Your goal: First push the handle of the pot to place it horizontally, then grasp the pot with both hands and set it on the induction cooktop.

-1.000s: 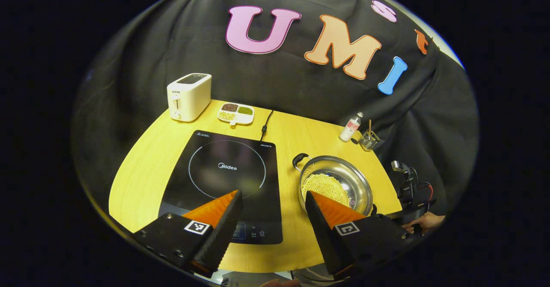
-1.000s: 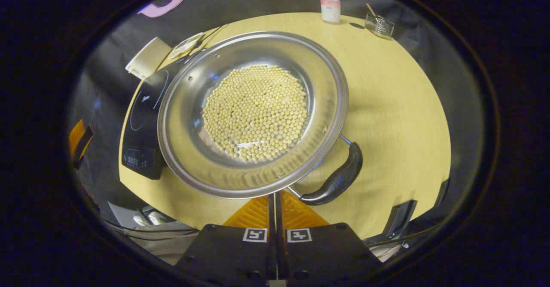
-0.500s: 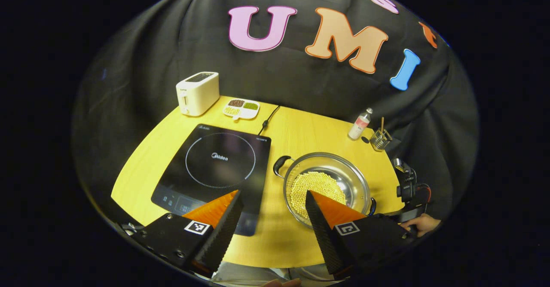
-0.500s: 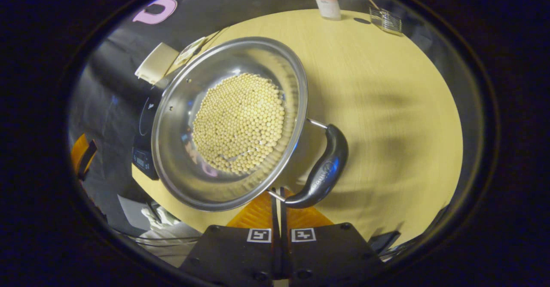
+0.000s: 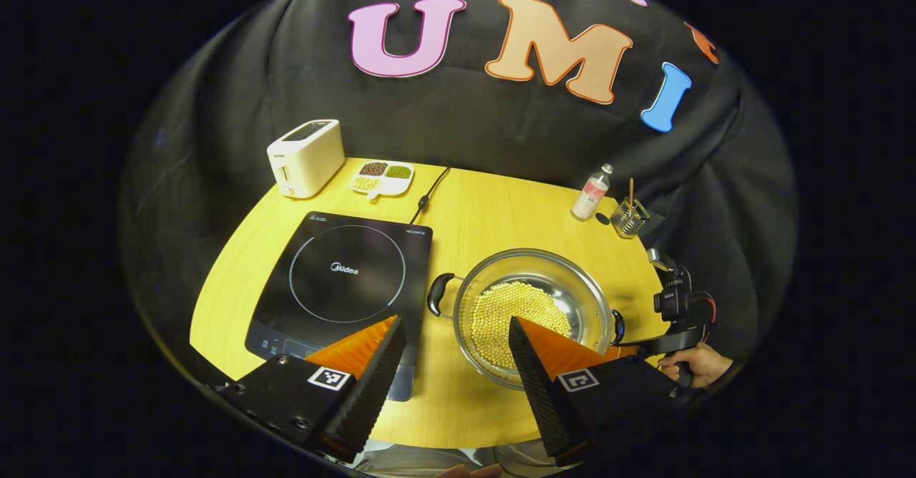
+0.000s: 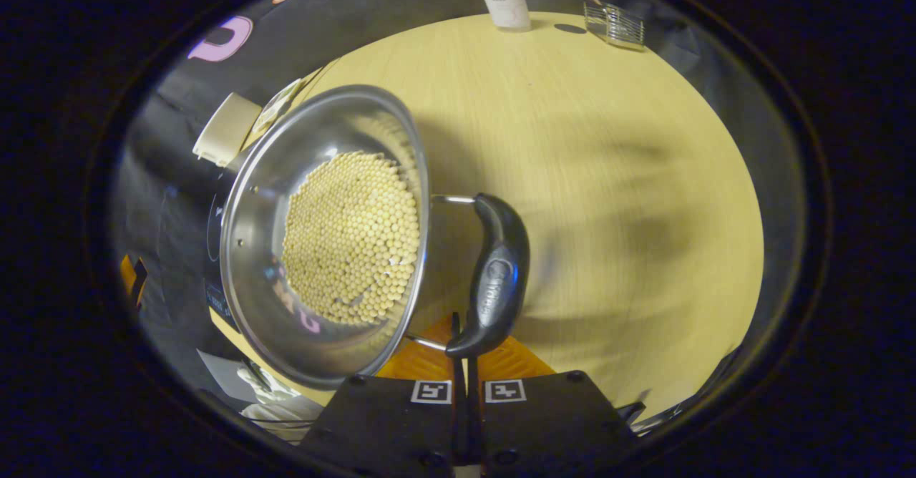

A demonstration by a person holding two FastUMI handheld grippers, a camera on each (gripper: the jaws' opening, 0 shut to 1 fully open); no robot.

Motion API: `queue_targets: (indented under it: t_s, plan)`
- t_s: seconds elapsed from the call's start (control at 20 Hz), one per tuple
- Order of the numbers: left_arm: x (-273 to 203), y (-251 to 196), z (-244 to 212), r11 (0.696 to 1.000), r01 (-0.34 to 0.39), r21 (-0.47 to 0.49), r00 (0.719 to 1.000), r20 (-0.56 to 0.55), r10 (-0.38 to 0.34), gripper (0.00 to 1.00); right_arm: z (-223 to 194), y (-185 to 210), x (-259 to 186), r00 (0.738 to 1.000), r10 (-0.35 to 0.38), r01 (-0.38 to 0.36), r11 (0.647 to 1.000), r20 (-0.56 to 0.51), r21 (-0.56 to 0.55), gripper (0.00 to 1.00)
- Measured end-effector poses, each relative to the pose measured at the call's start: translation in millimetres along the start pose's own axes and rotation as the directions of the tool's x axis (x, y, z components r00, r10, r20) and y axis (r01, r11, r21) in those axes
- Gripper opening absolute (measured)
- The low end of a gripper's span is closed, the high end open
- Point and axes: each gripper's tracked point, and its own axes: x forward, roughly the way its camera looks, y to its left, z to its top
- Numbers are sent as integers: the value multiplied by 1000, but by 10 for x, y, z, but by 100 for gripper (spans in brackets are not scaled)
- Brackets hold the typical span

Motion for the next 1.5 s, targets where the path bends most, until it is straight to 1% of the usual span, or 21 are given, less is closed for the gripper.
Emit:
queue_targets:
  t_s: [0.05, 0.25, 0.3, 0.35, 0.4, 0.5, 0.55, 0.6, 0.75, 0.8, 0.85, 0.9, 0.95, 1.0, 1.05, 1.15, 1.2, 1.25, 1.35, 1.4, 1.5]
  plan:
    - [33, -1, -26, 1000, 17, -7, 1000, -14, -18, 89, 38, -48, -11, 1000, -17, 17, 1000, 8, 11, 3]
    - [156, 88, -36, 998, 56, 1, 997, -59, -56, 90, 257, -194, -89, 997, -67, 65, 997, 43, 52, 3]
    - [195, 107, -65, 998, 57, -3, 995, -77, -57, 94, 307, -244, -99, 995, -90, 87, 995, 48, 55, 3]
    - [234, 123, -97, 998, 61, -13, 993, -101, -62, 94, 330, -273, -127, 993, -105, 102, 993, 45, 65, 3]
    - [270, 119, -97, 997, 75, -21, 991, -106, -76, 90, 337, -266, -167, 993, -104, 100, 992, 55, 79, 0]
    - [342, 89, -85, 994, 104, -15, 988, -111, -105, 90, 324, -275, -257, 991, -120, 116, 990, 58, 79, 3]
    - [392, 112, -132, 994, 106, -16, 986, -127, -108, 94, 333, -285, -329, 989, -134, 129, 988, 66, 85, 3]
    - [441, 119, -187, 994, 110, -27, 983, -147, -113, 90, 364, -258, -397, 988, -131, 123, 988, 84, 91, 0]
    - [592, 130, -297, 991, 111, -80, 973, -196, -124, 90, 427, -248, -534, 979, -148, 134, 986, 143, 97, 3]
    - [616, 143, -298, 991, 107, -81, 972, -200, -122, 95, 443, -251, -551, 977, -146, 133, 987, 157, 94, 5]
    - [657, 173, -298, 992, 103, -69, 972, -203, -115, 90, 454, -238, -601, 975, -143, 129, 987, 170, 93, 6]
    - [691, 207, -305, 994, 98, -52, 972, -208, -107, 95, 498, -214, -639, 972, -134, 117, 988, 190, 102, 6]
    - [732, 223, -320, 995, 96, -41, 972, -213, -103, 89, 550, -177, -653, 971, -121, 99, 988, 208, 115, 10]
    - [778, 228, -343, 995, 97, -38, 970, -222, -103, 88, 599, -152, -682, 969, -114, 89, 989, 217, 121, 28]
    - [812, 231, -385, 994, 98, -40, 966, -235, -104, 88, 605, -151, -677, 969, -114, 90, 989, 221, 113, 34]
    - [884, 264, -471, 996, 83, -38, 957, -274, -90, 88, 618, -195, -641, 968, -137, 126, 990, 210, 67, 63]
    - [922, 281, -487, 997, 78, -29, 956, -281, -83, 88, 645, -206, -614, 967, -149, 143, 989, 209, 46, 68]
    - [967, 286, -489, 997, 77, -22, 956, -283, -80, 88, 687, -202, -604, 963, -157, 154, 988, 218, 29, 63]
    - [1040, 273, -548, 997, 75, -26, 952, -297, -80, 88, 754, -211, -594, 961, -165, 167, 986, 221, 10, 67]
    - [1062, 266, -572, 997, 75, -33, 949, -306, -81, 88, 789, -214, -589, 962, -162, 165, 986, 219, 6, 63]
    - [1125, 289, -611, 997, 63, -38, 945, -319, -71, 87, 830, -199, -609, 964, -138, 138, 990, 226, 16, 63]
